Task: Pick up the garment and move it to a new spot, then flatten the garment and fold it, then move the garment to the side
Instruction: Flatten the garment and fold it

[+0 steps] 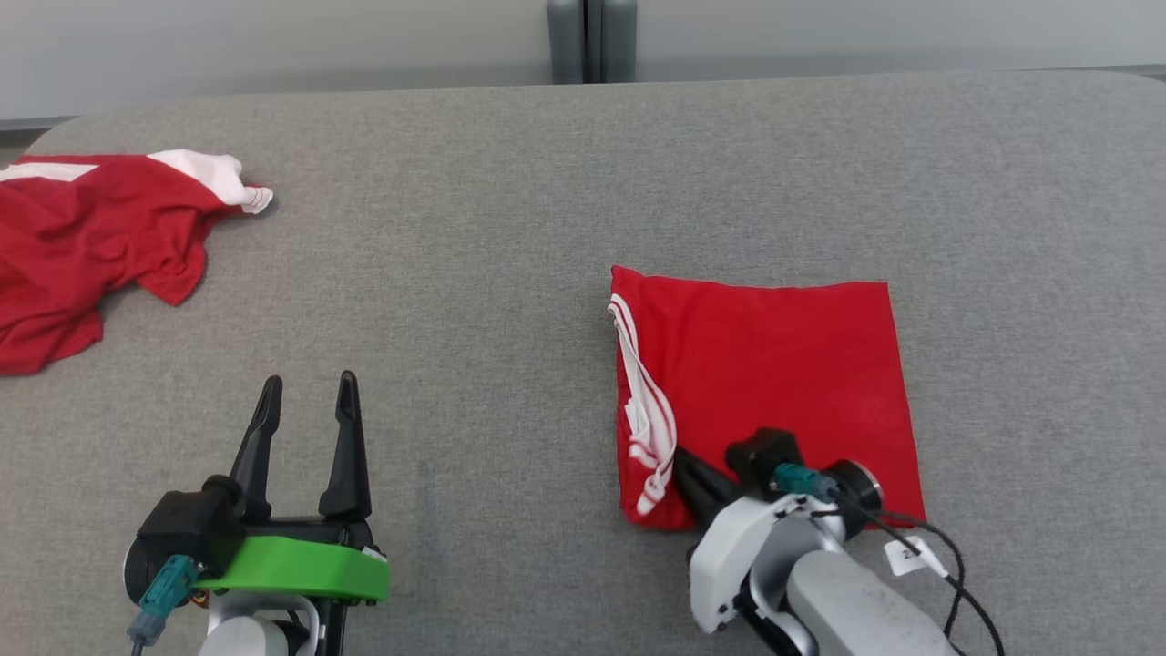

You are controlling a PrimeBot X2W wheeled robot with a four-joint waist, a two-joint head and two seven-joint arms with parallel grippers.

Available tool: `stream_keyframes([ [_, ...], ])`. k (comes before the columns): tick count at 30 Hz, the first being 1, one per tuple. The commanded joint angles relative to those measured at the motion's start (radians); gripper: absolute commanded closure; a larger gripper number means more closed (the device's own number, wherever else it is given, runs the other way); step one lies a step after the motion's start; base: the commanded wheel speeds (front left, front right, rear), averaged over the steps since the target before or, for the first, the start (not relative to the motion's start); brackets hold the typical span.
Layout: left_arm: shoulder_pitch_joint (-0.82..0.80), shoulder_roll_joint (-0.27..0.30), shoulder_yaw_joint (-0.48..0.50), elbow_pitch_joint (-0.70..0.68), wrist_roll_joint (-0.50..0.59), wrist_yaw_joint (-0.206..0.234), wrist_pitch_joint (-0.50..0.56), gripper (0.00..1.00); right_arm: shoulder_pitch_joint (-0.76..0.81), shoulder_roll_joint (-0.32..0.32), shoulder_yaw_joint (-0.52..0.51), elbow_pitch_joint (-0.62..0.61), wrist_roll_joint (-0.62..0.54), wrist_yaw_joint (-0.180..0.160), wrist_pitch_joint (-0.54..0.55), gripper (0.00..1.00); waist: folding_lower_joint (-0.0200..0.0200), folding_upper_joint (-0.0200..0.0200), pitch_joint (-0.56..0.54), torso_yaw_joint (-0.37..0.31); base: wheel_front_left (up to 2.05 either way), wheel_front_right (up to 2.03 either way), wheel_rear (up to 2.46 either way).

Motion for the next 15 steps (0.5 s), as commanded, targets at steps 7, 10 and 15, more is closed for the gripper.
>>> stream_keyframes([
  [7,-0.033,0.002,-0.006,0.013,-0.001,-0.004,0.0,0.0,-0.053,0.0,0.287,-0.028,0.166,0.0,-0.011,1.0,0.0,-0.0001,0.024,0.045,0.0,0.0,0.0],
  [10,-0.029,0.002,0.0,0.015,-0.003,-0.005,0.0,0.0,-0.081,0.0,0.359,-0.054,0.222,0.0,-0.023,1.0,0.0,-0.0001,0.016,0.041,0.0,0.0,0.0],
  [15,-0.007,0.002,0.015,0.011,-0.005,-0.005,0.0,0.0,-0.127,0.0,0.364,-0.112,0.281,0.0,-0.059,1.0,0.0,-0.0001,-0.005,0.016,0.0,0.0,0.0],
])
